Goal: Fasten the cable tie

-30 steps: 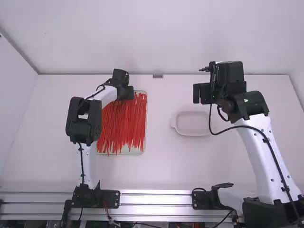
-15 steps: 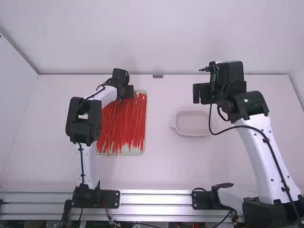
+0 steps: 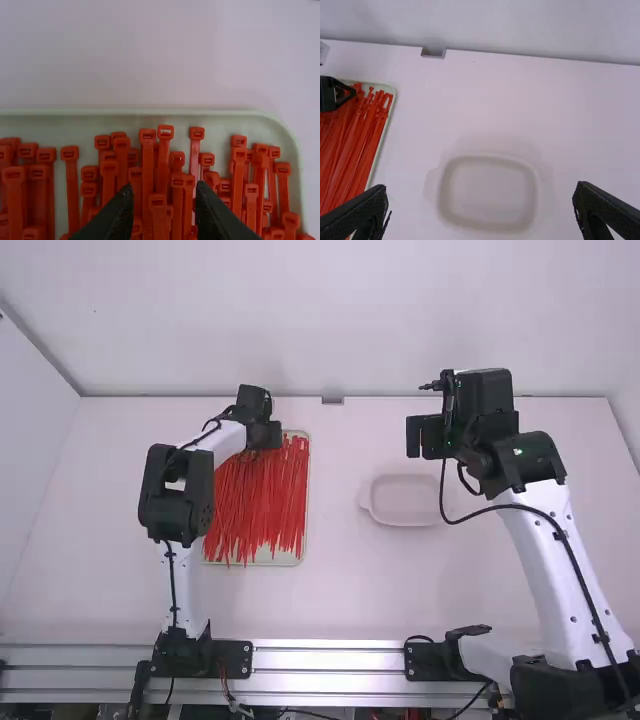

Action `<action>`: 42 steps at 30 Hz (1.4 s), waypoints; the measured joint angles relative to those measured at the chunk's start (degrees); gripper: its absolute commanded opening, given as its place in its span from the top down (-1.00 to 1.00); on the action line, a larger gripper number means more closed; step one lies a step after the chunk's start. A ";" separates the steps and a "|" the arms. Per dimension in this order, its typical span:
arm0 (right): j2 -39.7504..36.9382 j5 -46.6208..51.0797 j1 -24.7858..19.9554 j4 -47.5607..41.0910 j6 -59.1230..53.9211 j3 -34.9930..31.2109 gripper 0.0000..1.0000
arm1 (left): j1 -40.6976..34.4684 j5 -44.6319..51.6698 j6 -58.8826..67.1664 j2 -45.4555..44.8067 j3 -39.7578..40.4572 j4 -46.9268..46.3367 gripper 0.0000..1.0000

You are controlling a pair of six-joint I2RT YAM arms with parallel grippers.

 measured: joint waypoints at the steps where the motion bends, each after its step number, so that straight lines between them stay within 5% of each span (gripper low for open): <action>1: 0.00 0.02 0.00 0.02 0.09 0.02 -0.96 | 0.00 0.00 -0.02 -0.02 -0.02 -0.28 0.40; 42: 0.00 0.02 0.00 0.00 0.02 0.07 -0.96 | -0.33 -1.51 2.45 -0.02 -1.18 1.55 0.53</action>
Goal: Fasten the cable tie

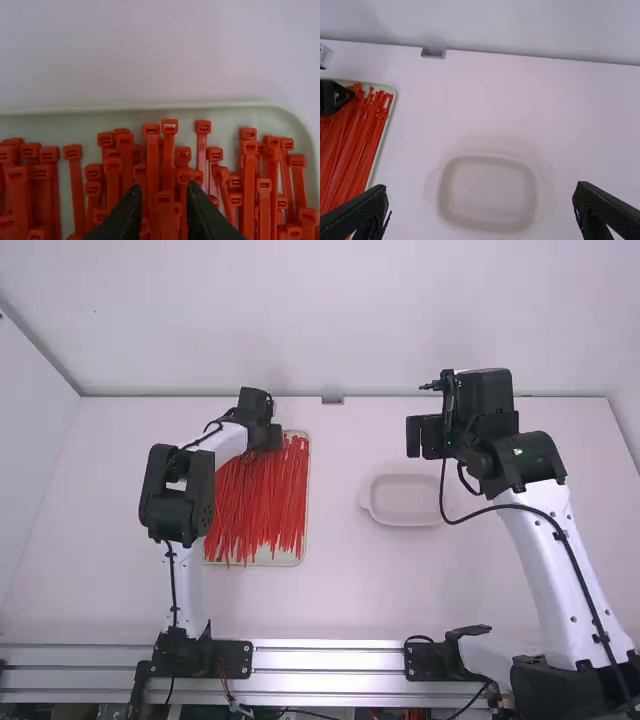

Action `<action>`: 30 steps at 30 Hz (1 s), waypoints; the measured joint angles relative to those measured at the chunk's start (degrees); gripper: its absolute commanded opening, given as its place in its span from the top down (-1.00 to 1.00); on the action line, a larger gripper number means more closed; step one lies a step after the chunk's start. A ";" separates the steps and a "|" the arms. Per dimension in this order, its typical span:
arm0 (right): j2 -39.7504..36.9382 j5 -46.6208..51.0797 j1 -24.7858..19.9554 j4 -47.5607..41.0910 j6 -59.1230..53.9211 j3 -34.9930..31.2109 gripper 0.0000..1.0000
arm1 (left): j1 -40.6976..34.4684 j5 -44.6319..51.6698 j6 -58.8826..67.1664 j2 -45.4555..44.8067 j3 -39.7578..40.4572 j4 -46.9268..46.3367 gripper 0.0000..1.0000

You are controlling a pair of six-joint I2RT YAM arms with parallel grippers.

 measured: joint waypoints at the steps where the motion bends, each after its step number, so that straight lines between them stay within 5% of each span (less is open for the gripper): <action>1: 0.00 0.02 -0.02 -0.02 0.02 0.00 -0.96 | 0.00 0.00 -0.52 0.02 0.00 -0.24 0.54; 19: 0.00 0.00 -0.02 -0.02 0.07 0.00 -0.96 | -0.09 0.00 -2.64 0.00 -2.84 2.71 0.57; 25: 0.00 0.04 -0.02 -0.02 -0.07 0.00 -0.96 | -0.11 0.00 -1.84 0.02 -2.84 3.06 0.91; 30: 0.00 0.02 0.00 -0.02 0.09 -0.02 -0.96 | -0.11 0.00 -1.42 0.00 -2.84 3.98 0.96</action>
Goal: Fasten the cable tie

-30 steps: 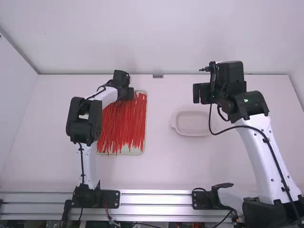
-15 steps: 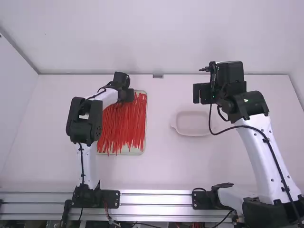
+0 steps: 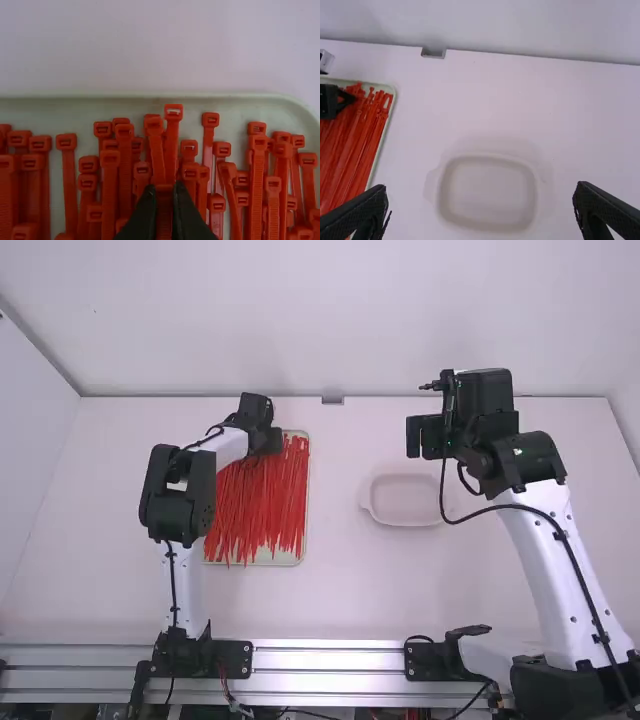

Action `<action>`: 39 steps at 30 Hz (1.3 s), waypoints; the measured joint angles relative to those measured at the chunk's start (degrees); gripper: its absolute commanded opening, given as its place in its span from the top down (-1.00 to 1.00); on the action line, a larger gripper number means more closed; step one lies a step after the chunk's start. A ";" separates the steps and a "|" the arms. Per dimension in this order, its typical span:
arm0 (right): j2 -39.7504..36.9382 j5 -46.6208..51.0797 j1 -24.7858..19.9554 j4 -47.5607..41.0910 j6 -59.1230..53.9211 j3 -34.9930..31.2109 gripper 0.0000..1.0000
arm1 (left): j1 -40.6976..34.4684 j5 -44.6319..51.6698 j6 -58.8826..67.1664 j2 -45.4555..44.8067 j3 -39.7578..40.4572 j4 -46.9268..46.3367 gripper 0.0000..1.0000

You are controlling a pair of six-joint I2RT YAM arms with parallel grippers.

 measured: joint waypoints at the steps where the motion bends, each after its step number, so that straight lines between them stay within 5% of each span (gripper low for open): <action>1: 0.00 0.00 0.00 -0.02 0.04 0.00 -0.96 | 0.00 -0.02 0.02 0.02 0.00 0.28 0.96; 22: 0.00 -0.02 0.00 0.00 -0.13 0.02 -0.96 | 0.00 -1.68 -2.19 -2.45 7.45 -9.18 0.96; 31: 0.00 -0.02 -0.02 -0.02 0.00 0.02 -0.96 | -0.04 -4.11 -2.32 -19.28 5.57 -11.58 0.96; 39: 0.00 -0.22 0.00 0.00 -0.09 0.02 -0.96 | -3.19 -7.56 -1.66 -40.63 -7.74 -6.38 0.96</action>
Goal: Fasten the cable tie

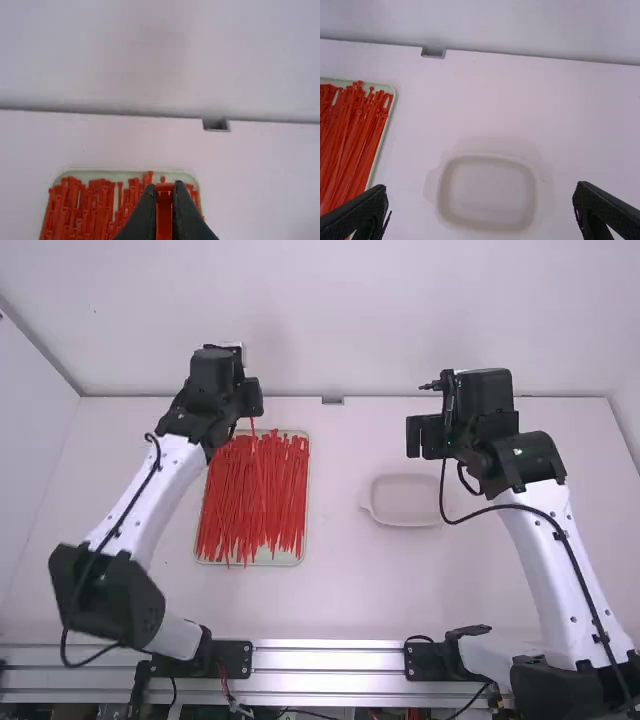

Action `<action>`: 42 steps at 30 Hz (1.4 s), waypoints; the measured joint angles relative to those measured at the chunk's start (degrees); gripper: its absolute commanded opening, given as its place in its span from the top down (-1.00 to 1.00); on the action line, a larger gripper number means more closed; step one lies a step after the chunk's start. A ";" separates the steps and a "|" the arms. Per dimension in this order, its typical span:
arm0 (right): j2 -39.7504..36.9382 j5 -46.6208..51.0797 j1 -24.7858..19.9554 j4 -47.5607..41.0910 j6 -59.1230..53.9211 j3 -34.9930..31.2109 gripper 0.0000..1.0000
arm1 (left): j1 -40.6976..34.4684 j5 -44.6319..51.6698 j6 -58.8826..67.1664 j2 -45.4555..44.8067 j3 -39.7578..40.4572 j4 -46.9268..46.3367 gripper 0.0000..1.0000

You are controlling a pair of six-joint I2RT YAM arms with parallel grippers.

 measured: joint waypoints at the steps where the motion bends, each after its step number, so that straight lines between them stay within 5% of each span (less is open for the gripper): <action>1: 0.00 -0.28 0.00 0.00 -0.07 0.00 -0.96 | -0.46 -0.42 0.20 -2.45 -2.08 0.98 0.96; 8: 0.00 -6.67 0.00 1.70 -1.09 -0.02 -0.96 | -0.61 -2.34 -0.28 -21.79 -17.73 7.61 0.94; 14: 0.00 -17.73 0.00 3.06 -3.82 0.00 -0.96 | -0.55 -2.51 -2.49 -28.74 -24.30 8.74 0.96; 19: 0.00 -28.00 0.28 6.36 -6.91 -0.02 -0.96 | -0.55 0.04 -4.28 -29.38 -25.64 9.22 0.96; 25: 0.00 -34.42 5.29 21.18 -8.52 -4.55 -0.96 | -0.55 6.29 -5.18 -29.38 -25.68 11.74 0.96; 42: 0.11 -33.24 16.85 40.13 -4.68 -17.79 -1.00 | -1.79 20.20 -10.38 -27.63 -26.62 27.39 0.96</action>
